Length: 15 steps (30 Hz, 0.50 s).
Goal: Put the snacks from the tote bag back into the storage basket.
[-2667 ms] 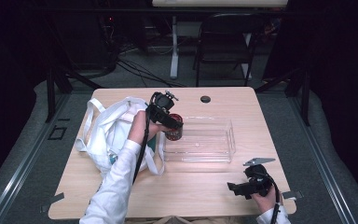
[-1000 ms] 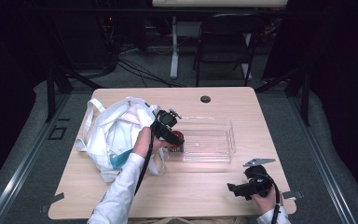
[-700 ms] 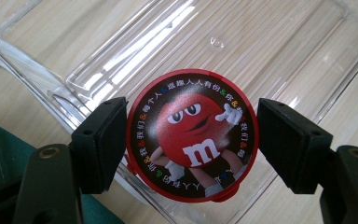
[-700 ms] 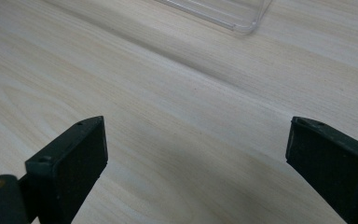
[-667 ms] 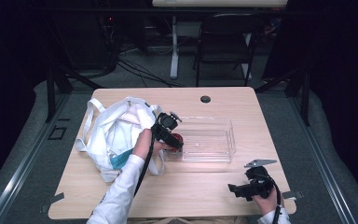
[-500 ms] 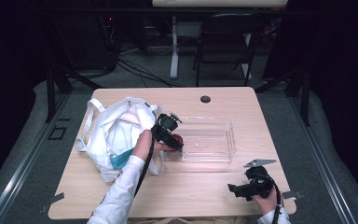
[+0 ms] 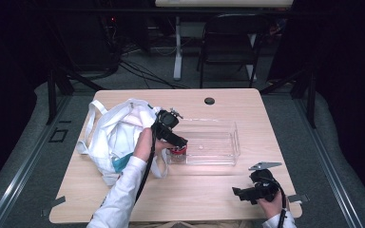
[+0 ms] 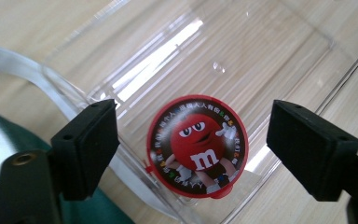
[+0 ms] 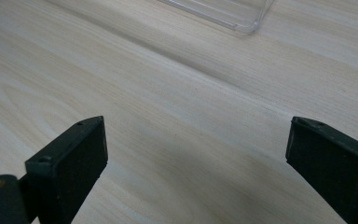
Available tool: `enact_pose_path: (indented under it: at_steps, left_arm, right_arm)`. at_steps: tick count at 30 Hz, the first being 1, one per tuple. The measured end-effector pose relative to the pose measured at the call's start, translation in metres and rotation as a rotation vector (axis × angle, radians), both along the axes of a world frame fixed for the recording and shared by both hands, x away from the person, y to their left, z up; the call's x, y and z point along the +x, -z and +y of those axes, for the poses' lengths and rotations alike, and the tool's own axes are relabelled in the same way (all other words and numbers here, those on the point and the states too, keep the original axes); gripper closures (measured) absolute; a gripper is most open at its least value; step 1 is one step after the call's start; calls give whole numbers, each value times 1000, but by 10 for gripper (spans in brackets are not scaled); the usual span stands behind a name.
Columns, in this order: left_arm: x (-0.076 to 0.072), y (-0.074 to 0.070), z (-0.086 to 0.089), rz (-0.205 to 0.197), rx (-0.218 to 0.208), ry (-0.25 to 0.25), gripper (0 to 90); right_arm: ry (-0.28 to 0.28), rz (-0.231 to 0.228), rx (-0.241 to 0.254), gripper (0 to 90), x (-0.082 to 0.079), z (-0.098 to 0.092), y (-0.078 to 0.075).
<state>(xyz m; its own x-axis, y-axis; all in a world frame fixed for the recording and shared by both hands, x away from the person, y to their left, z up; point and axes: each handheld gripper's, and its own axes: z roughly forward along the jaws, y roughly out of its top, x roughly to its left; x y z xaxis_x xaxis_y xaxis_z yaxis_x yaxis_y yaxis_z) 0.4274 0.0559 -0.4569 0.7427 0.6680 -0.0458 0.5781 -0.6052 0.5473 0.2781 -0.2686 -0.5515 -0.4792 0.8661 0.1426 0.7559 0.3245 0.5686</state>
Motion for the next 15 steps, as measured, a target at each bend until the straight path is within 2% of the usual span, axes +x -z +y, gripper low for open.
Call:
enact_pose_path:
  at_steps: [2, 5, 11, 15]
  left_arm:
    - [-3, -8, 5, -15, -12, -6, 147]
    - [-7, -19, 15, -42, -7, -18, 121]
    - [-17, -39, 43, -94, -18, -72, 106]
    - [-23, -47, 64, -121, -16, -117, 105]
  right_arm:
    - [4, -2, -2, 52, 0, 0, 0]
    - [3, -1, -2, 51, 0, 0, 0]
    - [0, 1, 1, 51, 0, 0, 0]
    - [3, 1, -3, 52, 0, 0, 0]
